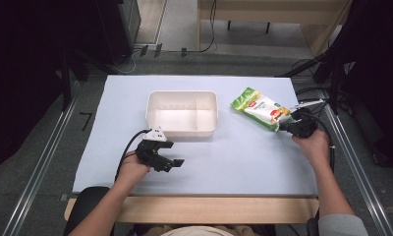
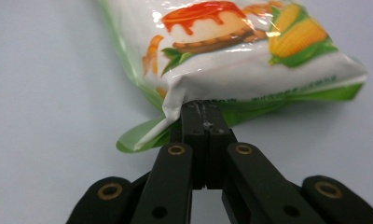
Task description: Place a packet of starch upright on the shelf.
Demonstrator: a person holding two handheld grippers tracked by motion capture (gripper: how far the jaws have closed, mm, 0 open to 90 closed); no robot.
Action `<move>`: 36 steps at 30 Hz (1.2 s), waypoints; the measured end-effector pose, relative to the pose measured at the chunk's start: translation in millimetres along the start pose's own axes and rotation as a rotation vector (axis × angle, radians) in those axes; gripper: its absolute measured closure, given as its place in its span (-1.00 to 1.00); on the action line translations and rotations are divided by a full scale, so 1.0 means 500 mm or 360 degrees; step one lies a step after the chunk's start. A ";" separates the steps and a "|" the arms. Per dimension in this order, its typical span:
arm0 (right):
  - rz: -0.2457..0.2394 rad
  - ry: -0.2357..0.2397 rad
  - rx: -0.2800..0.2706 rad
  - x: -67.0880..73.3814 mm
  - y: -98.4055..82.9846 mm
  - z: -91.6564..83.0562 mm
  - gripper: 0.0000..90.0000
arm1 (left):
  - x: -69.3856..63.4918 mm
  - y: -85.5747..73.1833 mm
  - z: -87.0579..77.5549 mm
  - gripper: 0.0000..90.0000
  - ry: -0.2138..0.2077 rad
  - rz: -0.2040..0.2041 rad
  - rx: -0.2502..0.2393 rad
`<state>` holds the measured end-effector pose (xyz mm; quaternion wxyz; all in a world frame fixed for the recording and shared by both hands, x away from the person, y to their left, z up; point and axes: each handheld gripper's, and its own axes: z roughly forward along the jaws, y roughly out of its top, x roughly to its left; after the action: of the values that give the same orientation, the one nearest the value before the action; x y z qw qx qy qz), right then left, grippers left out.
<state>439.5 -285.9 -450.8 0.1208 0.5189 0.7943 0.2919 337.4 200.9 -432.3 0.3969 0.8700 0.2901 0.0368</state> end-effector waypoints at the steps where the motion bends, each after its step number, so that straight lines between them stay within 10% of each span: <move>1: -0.0015 0.0016 0.0003 0.007 0.002 0.001 1.00 | 0.000 0.000 0.000 -0.61 -0.0001 0.0001 0.0000; 21: -0.0139 0.0189 -0.0047 0.134 0.060 0.055 1.00 | -0.001 -0.001 0.000 -0.62 0.0000 0.0001 0.0008; 36: 0.0081 0.0081 -0.0199 0.051 0.120 -0.003 0.70 | 0.000 -0.012 -0.010 -0.62 0.0027 -0.0025 -0.0004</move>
<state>472.9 -246.1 -411.5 0.1253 0.5229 0.7639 0.3570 333.0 207.4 -433.3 0.3960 0.8668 0.3004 0.0414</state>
